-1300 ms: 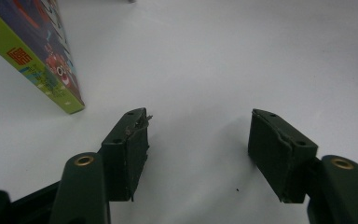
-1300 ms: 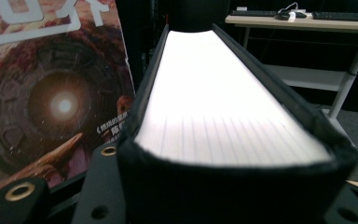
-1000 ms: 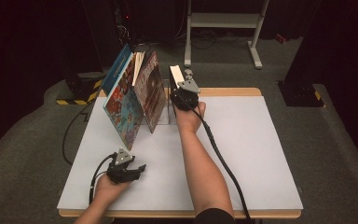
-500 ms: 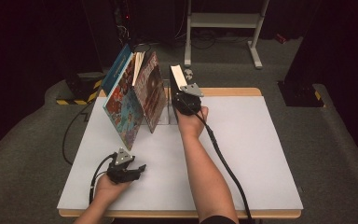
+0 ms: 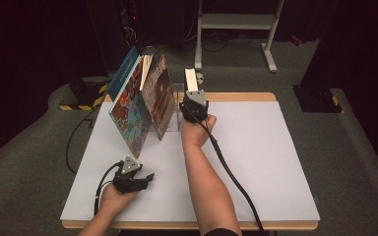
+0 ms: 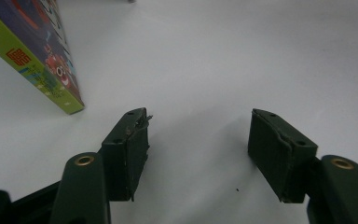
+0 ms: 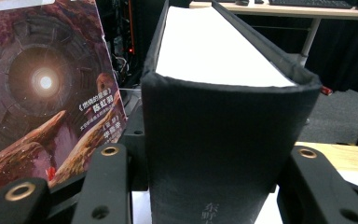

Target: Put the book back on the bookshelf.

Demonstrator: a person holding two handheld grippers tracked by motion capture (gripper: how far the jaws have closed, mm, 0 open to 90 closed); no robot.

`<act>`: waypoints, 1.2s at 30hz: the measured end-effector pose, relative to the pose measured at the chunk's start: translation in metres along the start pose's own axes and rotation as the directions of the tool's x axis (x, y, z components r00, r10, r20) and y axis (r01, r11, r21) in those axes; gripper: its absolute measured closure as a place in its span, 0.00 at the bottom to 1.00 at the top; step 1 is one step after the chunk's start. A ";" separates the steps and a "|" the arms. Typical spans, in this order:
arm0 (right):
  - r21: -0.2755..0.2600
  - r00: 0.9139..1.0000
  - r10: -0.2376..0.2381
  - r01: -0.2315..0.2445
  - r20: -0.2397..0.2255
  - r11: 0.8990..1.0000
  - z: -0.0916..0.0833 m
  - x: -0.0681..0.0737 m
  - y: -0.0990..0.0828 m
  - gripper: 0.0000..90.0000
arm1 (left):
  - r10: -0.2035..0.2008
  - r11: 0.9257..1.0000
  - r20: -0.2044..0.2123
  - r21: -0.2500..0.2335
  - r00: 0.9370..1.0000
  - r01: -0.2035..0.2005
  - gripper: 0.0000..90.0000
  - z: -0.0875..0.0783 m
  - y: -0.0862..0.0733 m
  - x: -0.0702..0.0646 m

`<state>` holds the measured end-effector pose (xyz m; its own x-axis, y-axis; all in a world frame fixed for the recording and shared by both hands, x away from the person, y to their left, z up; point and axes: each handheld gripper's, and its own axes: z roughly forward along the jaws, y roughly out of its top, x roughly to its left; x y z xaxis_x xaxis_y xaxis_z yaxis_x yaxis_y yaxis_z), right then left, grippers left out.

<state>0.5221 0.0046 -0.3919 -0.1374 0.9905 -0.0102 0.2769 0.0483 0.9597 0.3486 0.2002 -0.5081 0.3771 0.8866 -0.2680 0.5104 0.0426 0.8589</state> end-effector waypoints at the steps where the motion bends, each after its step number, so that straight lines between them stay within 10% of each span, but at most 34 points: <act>1: 0.001 1.000 0.001 -0.001 -0.002 1.000 0.000 0.000 0.000 0.58 | 0.000 1.000 0.000 0.000 1.000 0.000 0.42 0.000 0.000 0.000; 13: 0.017 0.993 0.019 -0.017 -0.117 1.000 -0.008 -0.012 -0.001 0.51 | 0.002 1.000 0.000 0.001 1.000 -0.002 0.42 0.000 0.000 0.000; 23: 0.024 0.961 0.086 -0.082 -0.264 0.996 -0.025 -0.034 -0.015 0.51 | 0.005 1.000 0.000 0.002 1.000 -0.005 0.42 0.000 0.000 0.000; 36: -0.017 0.986 0.040 -0.044 -0.163 0.999 -0.029 -0.026 -0.016 0.58 | 0.003 1.000 0.000 0.001 1.000 -0.003 0.42 0.000 0.000 0.000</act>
<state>0.4938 -0.0255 -0.3989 -0.2789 0.9574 0.0743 0.2665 0.0029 0.9638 0.3486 0.1999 -0.5082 0.3788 0.8867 -0.2651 0.5096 0.0393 0.8595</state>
